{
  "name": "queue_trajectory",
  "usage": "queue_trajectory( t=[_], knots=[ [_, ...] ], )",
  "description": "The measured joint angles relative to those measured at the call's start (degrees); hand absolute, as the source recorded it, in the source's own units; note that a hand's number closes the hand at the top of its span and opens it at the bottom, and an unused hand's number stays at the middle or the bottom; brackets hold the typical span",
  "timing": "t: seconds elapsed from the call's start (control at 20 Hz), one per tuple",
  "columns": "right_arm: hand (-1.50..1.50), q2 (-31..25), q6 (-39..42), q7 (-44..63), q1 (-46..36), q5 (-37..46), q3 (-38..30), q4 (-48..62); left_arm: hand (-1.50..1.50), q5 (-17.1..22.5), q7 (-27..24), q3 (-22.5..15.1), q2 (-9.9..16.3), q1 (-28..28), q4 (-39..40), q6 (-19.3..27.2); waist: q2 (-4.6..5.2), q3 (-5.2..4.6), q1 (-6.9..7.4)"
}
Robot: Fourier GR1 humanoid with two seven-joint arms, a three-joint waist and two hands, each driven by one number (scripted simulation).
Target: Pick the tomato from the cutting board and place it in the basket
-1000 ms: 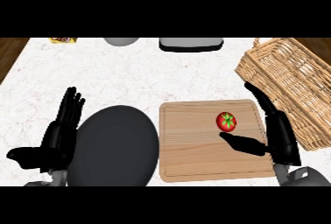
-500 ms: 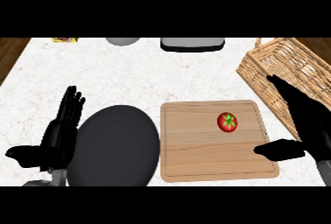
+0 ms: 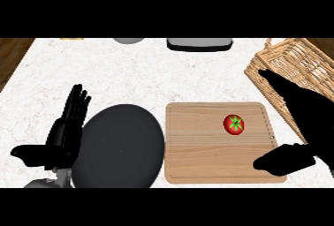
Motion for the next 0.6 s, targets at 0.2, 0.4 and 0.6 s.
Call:
queue_trajectory(
  t=[0.2, 0.4, 0.6],
  knots=[
    [-1.5, 0.9, 1.2, 0.26, -1.42, 1.3, 1.85, 4.12, 0.0, -0.27, -0.2, -0.05, -0.73, 0.14, 0.03, -0.19, 0.12, 0.06, 0.22],
    [-1.5, 2.64, 1.62, -0.01, -0.66, 3.86, 3.39, 6.74, 0.0, -0.66, -0.25, 0.4, -0.77, 0.36, 0.22, -0.69, 0.14, 0.1, 0.1],
    [-1.5, 5.54, 1.34, -0.93, 1.94, 7.55, 4.07, 7.89, 0.0, -0.96, 0.09, 0.99, -1.14, 0.58, -0.28, -1.1, 0.14, 0.15, -0.06]
  ],
)
